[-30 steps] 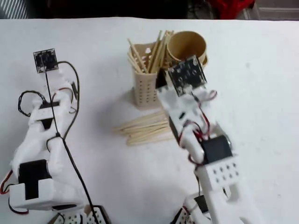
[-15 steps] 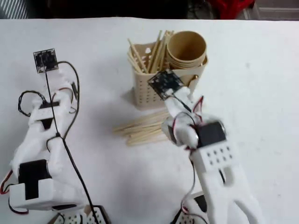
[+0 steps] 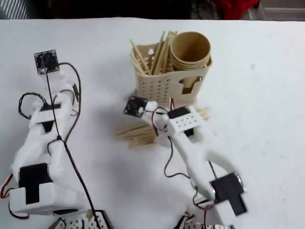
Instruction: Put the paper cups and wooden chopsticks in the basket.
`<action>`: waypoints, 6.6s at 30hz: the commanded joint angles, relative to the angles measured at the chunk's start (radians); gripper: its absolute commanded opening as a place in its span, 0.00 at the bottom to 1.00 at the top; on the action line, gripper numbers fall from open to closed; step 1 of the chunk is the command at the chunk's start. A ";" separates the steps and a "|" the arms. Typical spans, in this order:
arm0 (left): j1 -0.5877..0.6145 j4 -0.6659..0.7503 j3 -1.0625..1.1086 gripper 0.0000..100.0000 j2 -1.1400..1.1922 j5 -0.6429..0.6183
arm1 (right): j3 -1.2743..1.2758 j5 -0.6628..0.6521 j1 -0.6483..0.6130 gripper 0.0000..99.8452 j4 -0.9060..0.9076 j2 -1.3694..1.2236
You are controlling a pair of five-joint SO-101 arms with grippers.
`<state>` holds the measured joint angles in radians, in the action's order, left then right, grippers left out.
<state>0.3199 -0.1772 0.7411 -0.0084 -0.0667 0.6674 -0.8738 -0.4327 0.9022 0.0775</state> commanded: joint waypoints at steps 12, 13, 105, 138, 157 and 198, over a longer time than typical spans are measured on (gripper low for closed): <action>-0.010 0.005 -0.055 0.09 -0.005 -0.003 | 0.020 -0.023 0.025 0.12 -0.249 -0.125; -0.010 0.005 -0.054 0.09 -0.005 -0.003 | 0.020 -0.023 0.025 0.11 -0.248 -0.125; -0.012 0.005 -0.054 0.09 -0.004 -0.003 | -0.631 0.562 -0.157 0.02 -0.168 0.498; -0.027 0.005 -0.052 0.09 -0.004 -0.003 | -0.141 0.709 0.039 0.02 -0.831 0.351; -0.022 0.005 -0.051 0.09 -0.004 -0.003 | -0.143 0.767 0.038 0.15 -0.360 0.622; -0.022 0.002 -0.049 0.09 -0.004 -0.003 | 0.247 -0.038 -0.021 0.16 -0.143 0.176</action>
<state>0.3061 -0.1772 0.7411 -0.0084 -0.0667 1.0495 -0.9030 -0.4710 0.7825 0.4196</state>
